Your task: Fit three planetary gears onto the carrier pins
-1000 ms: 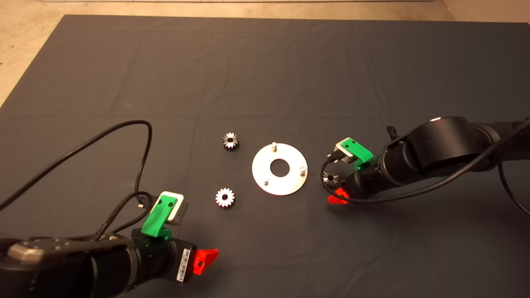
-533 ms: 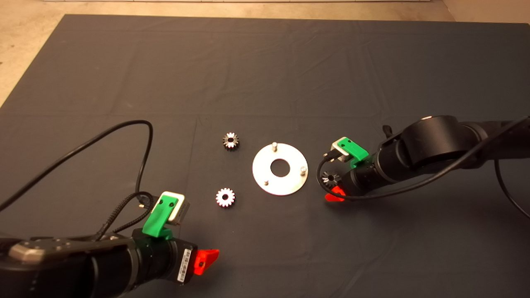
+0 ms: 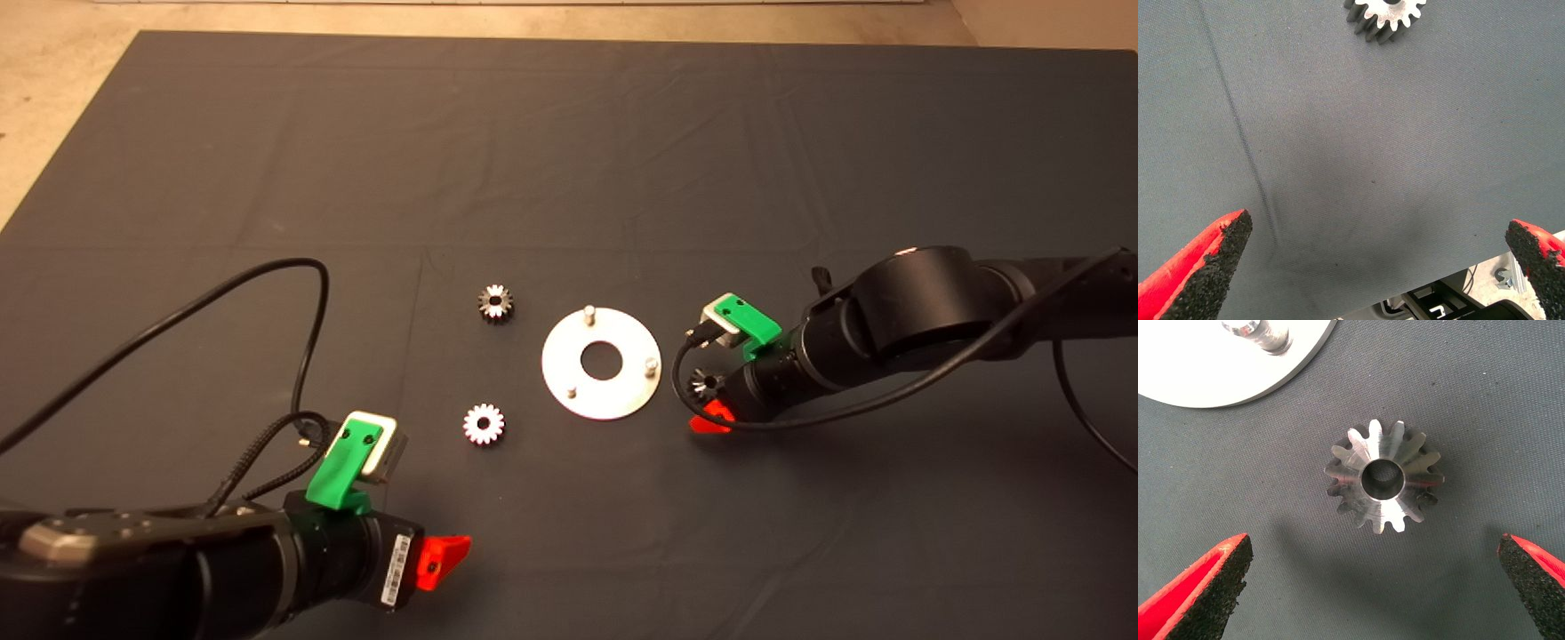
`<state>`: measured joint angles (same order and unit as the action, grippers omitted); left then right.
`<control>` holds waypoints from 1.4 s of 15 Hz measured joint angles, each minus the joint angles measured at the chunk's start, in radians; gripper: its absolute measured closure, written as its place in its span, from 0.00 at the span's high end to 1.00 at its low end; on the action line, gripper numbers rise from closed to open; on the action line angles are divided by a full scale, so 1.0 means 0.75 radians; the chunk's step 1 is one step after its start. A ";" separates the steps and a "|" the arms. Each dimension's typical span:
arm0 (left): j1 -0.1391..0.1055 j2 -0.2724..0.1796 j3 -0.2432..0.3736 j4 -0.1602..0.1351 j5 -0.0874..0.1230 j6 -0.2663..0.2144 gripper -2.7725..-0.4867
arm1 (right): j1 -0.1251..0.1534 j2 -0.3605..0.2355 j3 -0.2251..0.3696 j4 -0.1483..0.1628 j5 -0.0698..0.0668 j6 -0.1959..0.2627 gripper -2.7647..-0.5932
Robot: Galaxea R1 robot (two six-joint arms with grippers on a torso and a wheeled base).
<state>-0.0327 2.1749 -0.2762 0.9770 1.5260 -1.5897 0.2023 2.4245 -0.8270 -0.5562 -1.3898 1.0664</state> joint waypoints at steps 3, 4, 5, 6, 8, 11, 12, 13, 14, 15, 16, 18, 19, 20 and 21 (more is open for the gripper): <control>0.000 0.000 0.000 0.000 0.000 0.000 0.99 | 0.000 0.000 -0.007 -0.007 0.000 0.000 0.99; 0.000 0.000 0.000 0.000 0.000 0.000 0.99 | 0.000 0.000 -0.008 -0.008 0.002 0.000 0.99; 0.000 0.000 0.000 0.000 0.000 0.000 0.99 | 0.000 0.000 -0.008 -0.010 0.006 0.000 0.98; 0.000 0.000 0.000 0.000 0.000 0.000 0.99 | 0.000 0.000 -0.008 -0.016 0.021 0.000 0.97; 0.000 0.000 0.000 0.000 0.000 0.000 0.99 | 0.000 0.000 -0.010 -0.039 0.044 0.000 0.97; 0.000 0.000 0.000 0.000 0.000 0.000 0.99 | 0.000 0.000 -0.024 -0.054 0.044 -0.006 0.92; 0.000 0.000 0.000 0.000 0.000 0.000 0.99 | 0.000 0.000 -0.026 -0.068 0.045 -0.015 0.92; 0.000 0.000 0.000 0.000 -0.001 0.000 0.99 | 0.000 0.000 -0.032 -0.072 0.048 -0.017 0.88; 0.000 0.000 0.000 0.000 0.000 0.000 0.99 | 0.000 0.000 -0.039 -0.074 0.048 -0.020 0.84; 0.000 0.000 0.000 0.000 0.000 0.000 0.99 | 0.000 0.000 -0.042 -0.077 0.048 -0.020 0.83; 0.000 0.000 0.000 0.000 -0.001 0.000 0.99 | 0.000 0.000 -0.044 -0.081 0.048 -0.020 0.83; 0.000 0.000 0.000 0.000 0.000 0.000 0.99 | -0.001 0.000 -0.045 -0.083 0.048 -0.020 0.77; 0.000 0.000 0.000 0.000 -0.001 0.000 0.99 | -0.006 0.000 -0.045 -0.087 0.049 -0.020 0.77; 0.000 0.000 0.000 0.000 -0.001 0.000 0.99 | -0.022 0.000 -0.045 -0.091 0.049 -0.020 0.77; 0.000 0.000 0.000 0.000 0.000 0.000 0.99 | -0.036 0.000 -0.045 -0.091 0.049 -0.020 0.77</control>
<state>-0.0326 2.1749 -0.2762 0.9770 1.5260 -1.5898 0.1751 2.4245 -0.8611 -0.6244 -1.3532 1.0515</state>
